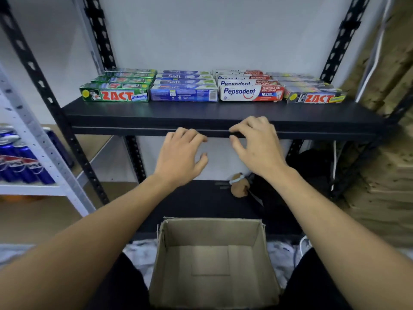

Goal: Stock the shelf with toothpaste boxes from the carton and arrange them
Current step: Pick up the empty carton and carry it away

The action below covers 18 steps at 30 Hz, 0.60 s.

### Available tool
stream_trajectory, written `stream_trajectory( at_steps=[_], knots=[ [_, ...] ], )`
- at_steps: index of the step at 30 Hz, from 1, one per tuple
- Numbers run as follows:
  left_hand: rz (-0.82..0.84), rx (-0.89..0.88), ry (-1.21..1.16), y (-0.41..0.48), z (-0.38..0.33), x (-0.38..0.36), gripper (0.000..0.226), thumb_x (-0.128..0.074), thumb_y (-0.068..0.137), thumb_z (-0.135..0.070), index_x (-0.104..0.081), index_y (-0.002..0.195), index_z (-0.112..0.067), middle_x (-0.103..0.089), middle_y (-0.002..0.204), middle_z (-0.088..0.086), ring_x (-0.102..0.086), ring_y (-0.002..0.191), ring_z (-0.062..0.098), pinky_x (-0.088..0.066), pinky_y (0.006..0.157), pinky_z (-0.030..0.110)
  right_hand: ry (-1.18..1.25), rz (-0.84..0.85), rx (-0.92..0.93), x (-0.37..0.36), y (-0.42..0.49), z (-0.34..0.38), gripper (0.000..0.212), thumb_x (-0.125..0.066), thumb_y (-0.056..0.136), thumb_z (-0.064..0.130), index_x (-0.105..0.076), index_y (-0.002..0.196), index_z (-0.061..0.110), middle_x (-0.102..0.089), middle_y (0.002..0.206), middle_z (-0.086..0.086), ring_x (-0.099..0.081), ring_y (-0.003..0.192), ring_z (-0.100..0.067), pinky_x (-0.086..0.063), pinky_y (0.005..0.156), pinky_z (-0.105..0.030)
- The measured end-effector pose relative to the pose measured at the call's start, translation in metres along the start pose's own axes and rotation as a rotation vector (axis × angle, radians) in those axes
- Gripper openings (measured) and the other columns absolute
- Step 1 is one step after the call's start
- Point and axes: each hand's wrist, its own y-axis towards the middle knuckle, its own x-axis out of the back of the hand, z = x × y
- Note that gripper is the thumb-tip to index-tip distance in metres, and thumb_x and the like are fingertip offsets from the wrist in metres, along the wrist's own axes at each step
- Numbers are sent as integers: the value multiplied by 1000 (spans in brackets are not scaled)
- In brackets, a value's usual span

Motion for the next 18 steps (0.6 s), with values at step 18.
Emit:
stream_trajectory(
  at_steps=[18],
  knots=[
    [771, 354, -57, -206, 18, -143, 59, -60, 91, -44, -43, 142, -19, -46, 144, 4, -44, 125, 30, -40, 97, 44, -6, 849, -409, -122, -225, -64, 42, -59, 91, 36, -56, 129, 20, -55, 128, -6, -47, 119, -31, -48, 91, -43]
  ],
)
